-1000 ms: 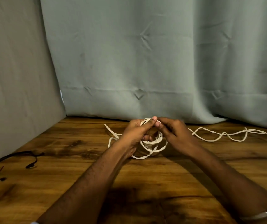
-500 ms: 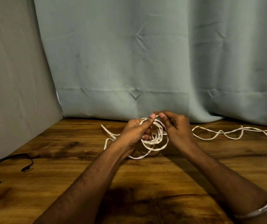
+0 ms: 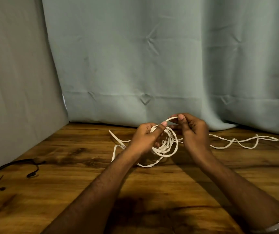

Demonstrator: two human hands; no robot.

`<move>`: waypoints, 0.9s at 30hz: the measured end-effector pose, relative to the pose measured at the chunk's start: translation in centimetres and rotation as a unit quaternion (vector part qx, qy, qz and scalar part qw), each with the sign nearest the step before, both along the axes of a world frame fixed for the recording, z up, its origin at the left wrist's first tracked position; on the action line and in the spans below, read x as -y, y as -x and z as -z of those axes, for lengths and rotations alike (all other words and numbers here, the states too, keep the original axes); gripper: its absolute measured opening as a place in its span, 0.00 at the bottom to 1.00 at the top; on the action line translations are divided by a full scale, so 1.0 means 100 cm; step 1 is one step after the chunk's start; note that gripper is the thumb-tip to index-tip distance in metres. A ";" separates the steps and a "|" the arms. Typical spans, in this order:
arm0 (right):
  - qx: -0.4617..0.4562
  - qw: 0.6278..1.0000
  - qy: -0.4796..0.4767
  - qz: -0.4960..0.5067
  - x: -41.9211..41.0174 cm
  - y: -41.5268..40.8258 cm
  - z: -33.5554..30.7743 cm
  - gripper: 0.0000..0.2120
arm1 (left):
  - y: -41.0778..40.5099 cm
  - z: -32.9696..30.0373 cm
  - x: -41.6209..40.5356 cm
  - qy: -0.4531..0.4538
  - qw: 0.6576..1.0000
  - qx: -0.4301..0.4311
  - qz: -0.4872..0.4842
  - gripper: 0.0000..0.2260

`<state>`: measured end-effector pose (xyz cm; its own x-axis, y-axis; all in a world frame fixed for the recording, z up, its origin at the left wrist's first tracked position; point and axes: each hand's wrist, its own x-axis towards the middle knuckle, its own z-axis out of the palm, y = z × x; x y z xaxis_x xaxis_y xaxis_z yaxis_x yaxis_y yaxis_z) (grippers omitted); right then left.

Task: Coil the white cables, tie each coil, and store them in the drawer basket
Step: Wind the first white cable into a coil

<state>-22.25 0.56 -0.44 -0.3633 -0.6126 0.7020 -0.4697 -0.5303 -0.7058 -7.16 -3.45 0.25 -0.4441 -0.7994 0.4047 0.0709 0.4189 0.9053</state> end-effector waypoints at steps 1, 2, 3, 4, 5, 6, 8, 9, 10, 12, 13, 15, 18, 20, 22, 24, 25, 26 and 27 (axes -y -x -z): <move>-0.001 1.000 0.001 0.000 0.000 0.000 0.000 0.13 | 0.000 0.000 0.001 -0.001 1.000 -0.011 -0.006 0.18; -0.006 1.000 0.001 0.002 0.000 0.000 0.001 0.13 | -0.001 0.000 0.001 0.000 1.000 -0.024 -0.008 0.18; -0.012 1.000 -0.003 0.001 0.001 0.001 0.002 0.13 | -0.001 0.002 0.003 0.002 0.999 -0.033 -0.011 0.17; -0.018 1.000 -0.013 -0.008 0.002 0.002 0.003 0.13 | -0.002 0.002 0.003 0.000 0.999 -0.040 -0.012 0.15; -0.016 0.999 -0.028 -0.031 0.004 0.001 0.003 0.12 | -0.003 0.002 0.005 -0.004 0.999 -0.043 -0.015 0.14; -0.003 0.997 -0.050 -0.066 0.005 0.001 0.003 0.12 | -0.004 0.002 0.007 -0.008 0.999 -0.039 -0.021 0.14; 0.037 0.983 -0.101 -0.149 0.007 -0.004 0.000 0.13 | -0.005 0.002 0.010 -0.012 0.999 -0.032 -0.026 0.14; 0.053 0.974 -0.123 -0.181 0.006 -0.007 -0.001 0.15 | -0.005 0.003 0.011 -0.011 0.999 -0.036 -0.020 0.14; 0.063 0.967 -0.138 -0.204 0.005 -0.011 -0.001 0.15 | -0.004 0.004 0.012 -0.010 0.999 -0.042 -0.014 0.14; 0.063 0.956 -0.165 -0.234 0.003 -0.015 0.001 0.16 | -0.004 0.007 0.012 0.000 0.999 -0.048 -0.015 0.15; 0.049 0.953 -0.177 -0.239 0.002 -0.017 0.001 0.16 | -0.003 0.009 0.013 0.008 0.999 -0.048 -0.021 0.15; -0.004 0.953 -0.191 -0.235 0.002 -0.016 0.002 0.17 | -0.001 0.012 0.015 0.026 0.998 -0.049 -0.036 0.12; -0.042 0.945 -0.211 -0.245 0.001 -0.013 0.005 0.17 | -0.001 0.013 0.015 0.009 0.995 -0.080 -0.058 0.11; -0.044 0.940 -0.228 -0.250 -0.002 -0.014 0.008 0.16 | -0.004 0.011 0.014 -0.006 0.993 -0.095 -0.076 0.13; -0.071 0.933 -0.250 -0.250 -0.003 -0.013 0.010 0.16 | -0.006 0.011 0.012 -0.013 0.991 -0.098 -0.088 0.13; -0.097 0.933 -0.251 -0.238 -0.003 -0.012 0.010 0.14 | -0.004 0.010 0.010 -0.023 0.991 -0.099 -0.087 0.12; -0.126 0.941 -0.238 -0.204 -0.002 -0.011 0.009 0.13 | -0.003 0.010 0.009 -0.026 0.991 -0.102 -0.082 0.10; -0.169 0.949 -0.219 -0.152 -0.002 -0.010 0.007 0.13 | -0.001 0.009 0.009 -0.023 0.992 -0.102 -0.077 0.09; -0.207 0.953 -0.196 -0.102 -0.001 -0.008 0.008 0.14 | -0.001 0.008 0.008 -0.003 0.993 -0.092 -0.077 0.09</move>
<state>-21.41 0.69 -1.21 0.0497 -0.8854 0.4622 -0.6656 -0.3744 -0.6455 -7.10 -4.27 -0.55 -0.2353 -0.8550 0.4623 0.1715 0.4316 0.8856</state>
